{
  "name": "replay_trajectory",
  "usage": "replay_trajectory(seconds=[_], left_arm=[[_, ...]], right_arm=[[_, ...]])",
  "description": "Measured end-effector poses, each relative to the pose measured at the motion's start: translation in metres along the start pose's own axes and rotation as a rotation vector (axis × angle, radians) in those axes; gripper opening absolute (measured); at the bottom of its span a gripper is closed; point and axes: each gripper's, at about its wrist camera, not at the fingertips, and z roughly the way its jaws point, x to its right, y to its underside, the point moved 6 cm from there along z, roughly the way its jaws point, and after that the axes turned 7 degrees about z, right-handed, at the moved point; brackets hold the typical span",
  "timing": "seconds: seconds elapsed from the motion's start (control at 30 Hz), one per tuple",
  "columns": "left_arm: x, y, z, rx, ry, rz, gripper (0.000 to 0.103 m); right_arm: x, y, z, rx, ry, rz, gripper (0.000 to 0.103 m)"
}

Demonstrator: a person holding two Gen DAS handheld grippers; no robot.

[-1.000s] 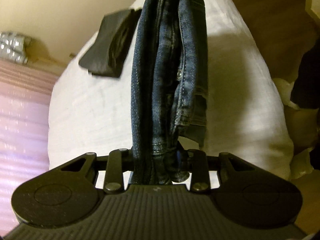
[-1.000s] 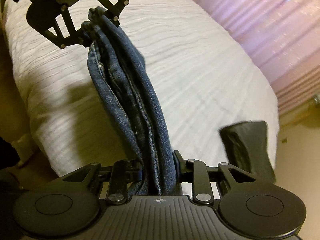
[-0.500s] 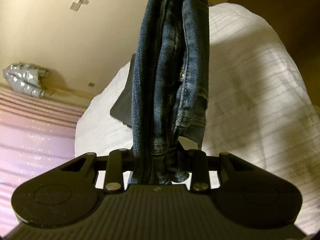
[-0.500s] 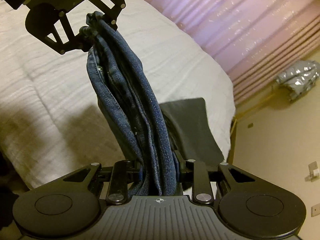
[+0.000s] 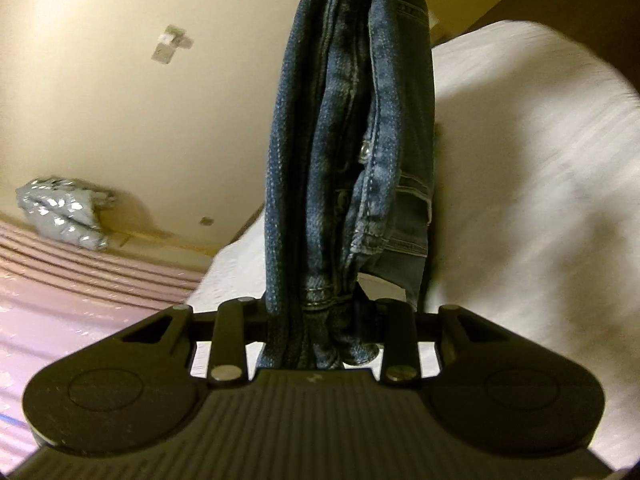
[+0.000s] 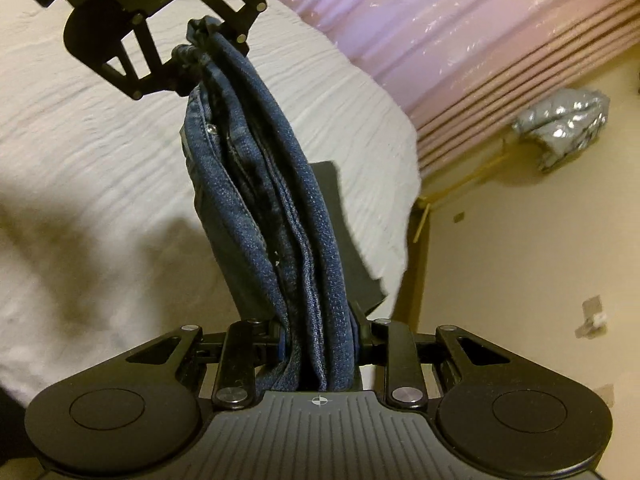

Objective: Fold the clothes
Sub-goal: 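Lift the jeans with both tools and carry them onto the black garment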

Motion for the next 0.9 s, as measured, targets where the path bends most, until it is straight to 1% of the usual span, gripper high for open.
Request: replay_trajectory(seconds=[0.17, 0.27, 0.33, 0.37, 0.4, 0.47, 0.5, 0.57, 0.63, 0.7, 0.77, 0.9], left_arm=[[-0.055, -0.002, 0.081, -0.079, -0.099, -0.039, 0.031], [-0.07, -0.001, 0.125, -0.106, -0.148, -0.053, 0.031], [-0.057, 0.001, 0.158, -0.117, -0.148, -0.057, 0.031], [-0.041, 0.003, 0.176, -0.127, -0.126, -0.059, 0.031], [-0.023, 0.005, 0.196, -0.138, -0.097, -0.062, 0.031], [0.024, 0.007, 0.227, -0.166, -0.009, -0.044, 0.032], [0.047, 0.007, 0.239, -0.177, 0.042, -0.035, 0.032], [0.079, 0.008, 0.249, -0.178, 0.089, -0.02, 0.035], [0.09, 0.011, 0.247, -0.166, 0.07, -0.003, 0.037], [0.088, 0.015, 0.241, -0.155, 0.057, -0.004, 0.04], [0.081, 0.019, 0.234, -0.141, 0.052, -0.009, 0.04], [0.076, 0.021, 0.234, -0.129, 0.077, -0.002, 0.039]], right_arm=[[0.065, -0.013, 0.076, 0.077, 0.031, -0.069, 0.027], [0.105, -0.015, 0.124, 0.127, 0.065, -0.096, 0.027], [0.093, 0.004, 0.163, 0.1, 0.034, -0.089, 0.027], [0.085, 0.015, 0.183, 0.085, 0.016, -0.084, 0.027], [0.077, 0.025, 0.202, 0.069, -0.002, -0.08, 0.027], [0.061, 0.046, 0.242, 0.037, -0.038, -0.07, 0.027], [0.054, 0.056, 0.262, 0.021, -0.056, -0.066, 0.027], [0.038, 0.077, 0.301, -0.01, -0.093, -0.056, 0.027], [0.022, 0.094, 0.309, -0.005, -0.098, -0.079, 0.029], [0.023, 0.1, 0.304, 0.017, -0.107, -0.065, 0.032], [0.023, 0.102, 0.296, 0.02, -0.105, -0.076, 0.033], [0.024, 0.105, 0.283, 0.014, -0.096, -0.098, 0.033]])
